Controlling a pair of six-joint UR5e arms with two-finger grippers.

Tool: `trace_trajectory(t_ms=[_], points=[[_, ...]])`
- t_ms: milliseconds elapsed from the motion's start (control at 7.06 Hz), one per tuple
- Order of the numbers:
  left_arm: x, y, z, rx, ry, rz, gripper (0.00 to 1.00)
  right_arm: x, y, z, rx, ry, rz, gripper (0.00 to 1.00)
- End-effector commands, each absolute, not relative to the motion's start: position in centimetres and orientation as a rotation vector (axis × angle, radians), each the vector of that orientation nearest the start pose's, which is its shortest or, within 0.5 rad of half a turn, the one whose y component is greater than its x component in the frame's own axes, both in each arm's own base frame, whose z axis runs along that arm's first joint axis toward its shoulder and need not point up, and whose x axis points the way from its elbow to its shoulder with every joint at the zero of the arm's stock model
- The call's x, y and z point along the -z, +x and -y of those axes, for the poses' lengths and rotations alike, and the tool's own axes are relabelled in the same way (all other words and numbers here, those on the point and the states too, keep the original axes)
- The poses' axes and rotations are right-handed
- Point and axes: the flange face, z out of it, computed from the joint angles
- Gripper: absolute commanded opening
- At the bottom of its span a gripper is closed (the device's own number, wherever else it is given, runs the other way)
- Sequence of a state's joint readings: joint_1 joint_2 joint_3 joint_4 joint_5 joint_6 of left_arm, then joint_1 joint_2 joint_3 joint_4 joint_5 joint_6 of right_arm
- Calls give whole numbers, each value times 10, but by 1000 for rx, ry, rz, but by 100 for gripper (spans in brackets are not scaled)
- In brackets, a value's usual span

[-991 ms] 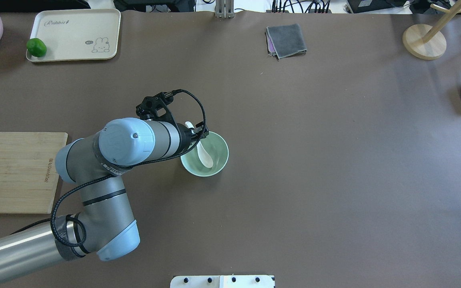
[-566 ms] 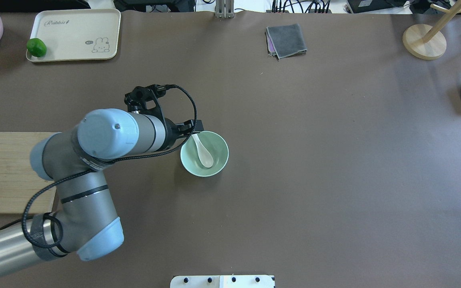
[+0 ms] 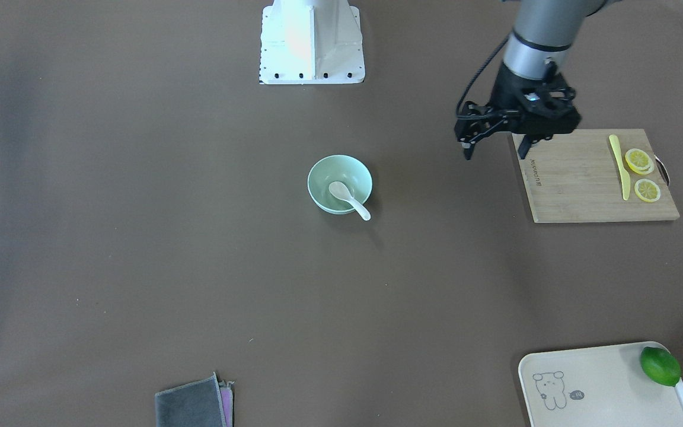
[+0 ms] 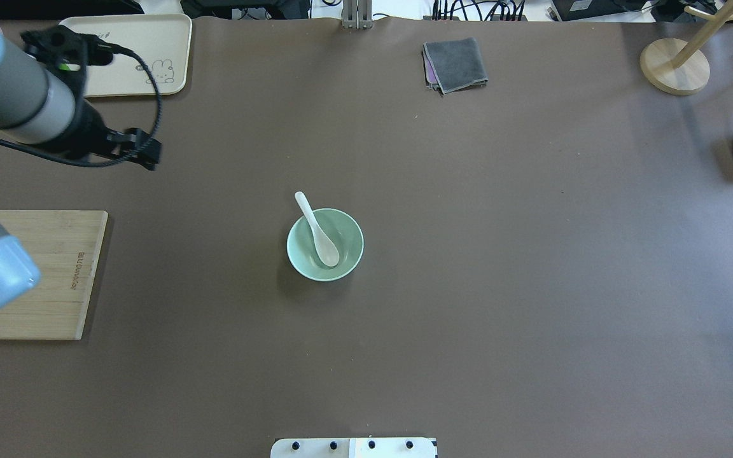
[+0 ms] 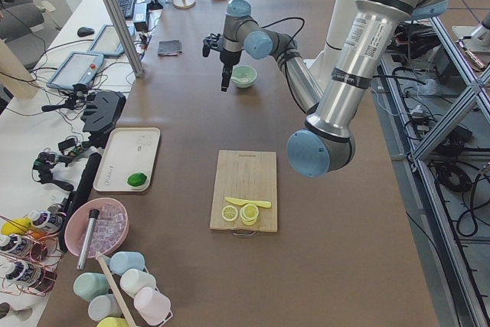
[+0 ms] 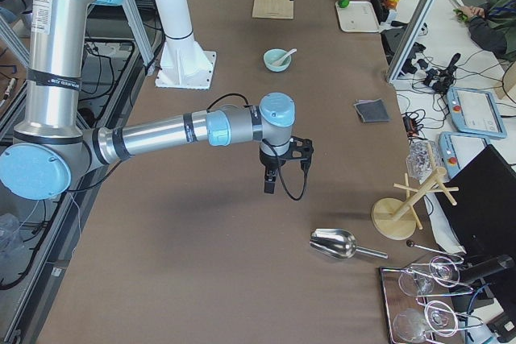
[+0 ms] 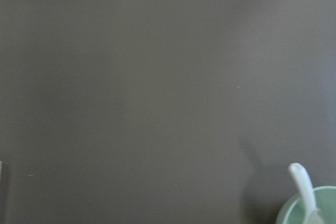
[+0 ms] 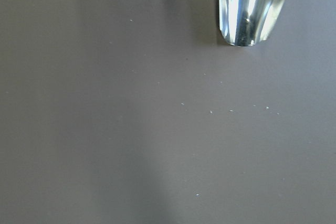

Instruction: Place spoon in bowl

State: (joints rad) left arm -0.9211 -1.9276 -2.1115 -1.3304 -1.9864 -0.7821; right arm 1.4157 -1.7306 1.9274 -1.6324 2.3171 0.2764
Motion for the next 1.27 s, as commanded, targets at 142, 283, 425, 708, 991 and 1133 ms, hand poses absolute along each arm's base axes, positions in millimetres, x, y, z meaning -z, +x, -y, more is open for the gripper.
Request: trace_trajectory(t_ms=[142, 283, 425, 708, 991, 1133], points=[[-386, 56, 489, -271, 209, -692, 98, -635, 74, 410, 44, 21, 765, 100], [-433, 16, 483, -326, 209, -672, 98, -642, 96, 400, 38, 46, 768, 100], [-491, -21, 479, -416, 206, -650, 98, -651, 100, 394, 68, 55, 793, 100], [-575, -34, 452, -440, 232, -743, 98, -654, 100, 389, 60, 51, 823, 100], [-577, -47, 435, -426, 294, -733, 98, -654, 100, 389, 59, 52, 822, 100], [-588, -49, 434, -428, 318, -725, 98, -658, 99, 382, 57, 46, 822, 100]])
